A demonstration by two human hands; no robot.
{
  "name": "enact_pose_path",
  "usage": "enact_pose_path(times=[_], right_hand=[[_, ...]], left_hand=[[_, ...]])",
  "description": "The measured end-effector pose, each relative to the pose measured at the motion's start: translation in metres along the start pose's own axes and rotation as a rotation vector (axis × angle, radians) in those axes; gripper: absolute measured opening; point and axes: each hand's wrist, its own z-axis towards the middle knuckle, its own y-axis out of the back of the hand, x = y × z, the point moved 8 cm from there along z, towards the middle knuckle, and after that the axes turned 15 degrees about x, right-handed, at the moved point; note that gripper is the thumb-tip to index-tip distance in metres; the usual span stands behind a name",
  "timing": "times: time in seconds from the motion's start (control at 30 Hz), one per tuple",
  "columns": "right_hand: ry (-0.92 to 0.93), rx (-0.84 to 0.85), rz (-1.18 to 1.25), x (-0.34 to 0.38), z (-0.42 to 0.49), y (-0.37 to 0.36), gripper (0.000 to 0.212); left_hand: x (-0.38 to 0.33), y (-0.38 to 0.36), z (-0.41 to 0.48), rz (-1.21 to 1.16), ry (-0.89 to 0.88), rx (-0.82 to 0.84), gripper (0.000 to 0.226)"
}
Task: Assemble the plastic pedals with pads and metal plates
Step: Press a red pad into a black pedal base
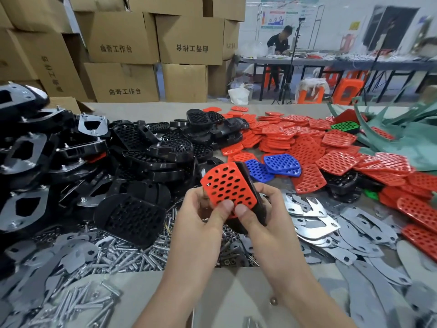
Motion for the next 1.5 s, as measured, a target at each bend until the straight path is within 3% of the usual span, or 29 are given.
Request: enact_pose_path(times=[0.3, 0.43, 0.67, 0.8, 1.07, 1.27, 1.5], right_hand=[[-0.01, 0.046, 0.116, -0.009, 0.004, 0.005, 0.018], [-0.021, 0.067, 0.204, -0.013, 0.005, 0.006, 0.017], [-0.025, 0.083, 0.14, -0.014, 0.006, 0.004, 0.019], [-0.031, 0.154, 0.008, -0.008, 0.005, -0.003, 0.022], [-0.103, 0.155, 0.003, -0.011, 0.004, 0.0, 0.016], [-0.141, 0.19, -0.031, -0.011, 0.002, -0.004, 0.017], [-0.088, 0.203, 0.013, -0.006, 0.0, -0.008, 0.013]], left_hand=[[-0.001, 0.001, 0.001, 0.068, -0.039, 0.021, 0.032], [0.005, 0.001, 0.003, -0.012, 0.002, 0.05, 0.057], [0.008, -0.001, 0.009, -0.136, -0.012, 0.131, 0.018], [0.011, -0.001, 0.009, -0.224, -0.01, 0.147, 0.033], [0.013, -0.008, 0.008, -0.233, 0.057, 0.24, 0.043], [0.01, -0.007, 0.007, -0.194, 0.047, 0.207, 0.062], [0.009, -0.004, 0.007, -0.155, 0.008, 0.173, 0.058]])
